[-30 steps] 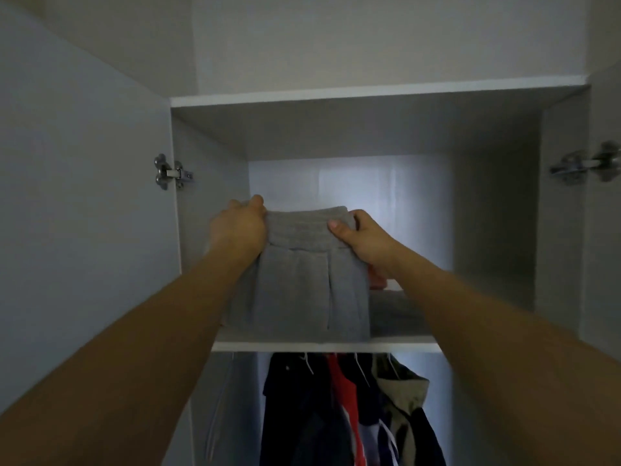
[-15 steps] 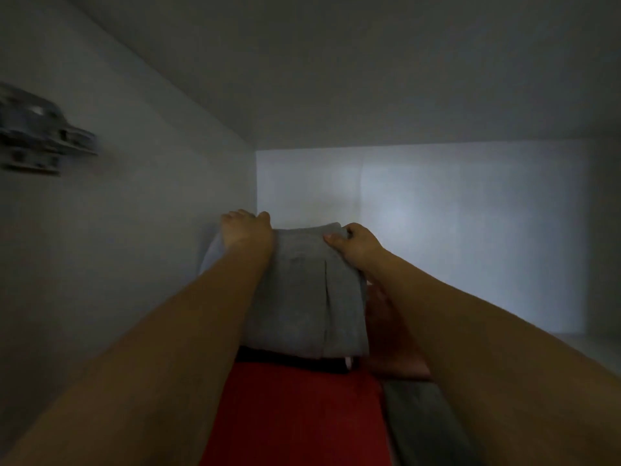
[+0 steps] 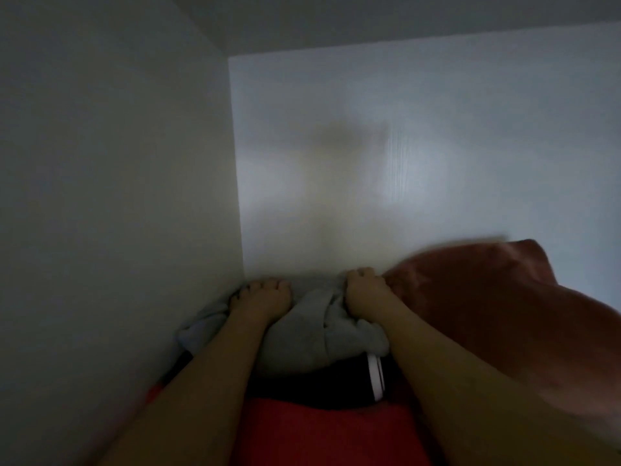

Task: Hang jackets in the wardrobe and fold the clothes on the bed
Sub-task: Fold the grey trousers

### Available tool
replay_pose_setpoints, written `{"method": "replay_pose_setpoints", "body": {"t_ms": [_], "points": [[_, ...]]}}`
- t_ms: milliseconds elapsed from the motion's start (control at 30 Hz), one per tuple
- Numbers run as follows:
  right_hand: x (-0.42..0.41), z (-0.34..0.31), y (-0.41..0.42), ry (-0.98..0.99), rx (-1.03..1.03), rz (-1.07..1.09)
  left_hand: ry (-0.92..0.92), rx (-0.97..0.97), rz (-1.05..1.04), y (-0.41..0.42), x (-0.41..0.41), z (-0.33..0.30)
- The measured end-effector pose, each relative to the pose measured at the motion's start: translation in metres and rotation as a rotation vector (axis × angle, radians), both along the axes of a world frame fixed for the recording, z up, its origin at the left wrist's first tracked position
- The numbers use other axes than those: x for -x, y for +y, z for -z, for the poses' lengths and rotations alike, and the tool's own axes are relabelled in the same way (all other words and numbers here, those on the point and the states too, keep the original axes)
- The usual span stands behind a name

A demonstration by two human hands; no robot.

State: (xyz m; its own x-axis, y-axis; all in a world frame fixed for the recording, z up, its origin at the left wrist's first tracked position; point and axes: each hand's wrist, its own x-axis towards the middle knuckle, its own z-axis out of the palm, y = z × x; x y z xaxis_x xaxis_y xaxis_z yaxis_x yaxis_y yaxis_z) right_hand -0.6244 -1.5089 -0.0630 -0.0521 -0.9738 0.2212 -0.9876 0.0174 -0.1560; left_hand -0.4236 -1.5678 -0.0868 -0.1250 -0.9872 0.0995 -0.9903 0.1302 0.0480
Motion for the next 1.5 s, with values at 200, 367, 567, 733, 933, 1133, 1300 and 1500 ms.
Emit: {"method": "replay_pose_setpoints", "body": {"t_ms": [200,367,567,733,933,1133,1300,1500], "points": [[-0.007,-0.026,0.022,-0.041,0.016,-0.031,0.037,0.019,0.001,0.01,0.0,-0.008],[0.006,-0.098,0.094,-0.384,0.225,-0.062,0.141,0.137,0.017,0.076,0.024,-0.08],[0.079,-0.134,0.232,-0.376,0.32,0.106,0.194,0.396,0.226,0.183,0.104,-0.15],[0.147,-0.144,0.368,-0.289,0.381,0.301,0.121,0.488,0.429,0.298,0.181,-0.173],[0.193,-0.141,0.525,-0.198,0.351,0.486,0.171,0.505,0.617,0.434,0.242,-0.172],[0.187,-0.145,0.662,-0.101,0.347,0.623,0.211,0.506,0.846,0.551,0.269,-0.164],[0.171,-0.144,0.766,-0.054,0.404,0.785,0.265,0.496,1.041,0.636,0.29,-0.166],[0.135,-0.118,0.896,-0.052,0.335,1.047,0.252,0.485,1.278,0.744,0.309,-0.14]]}}
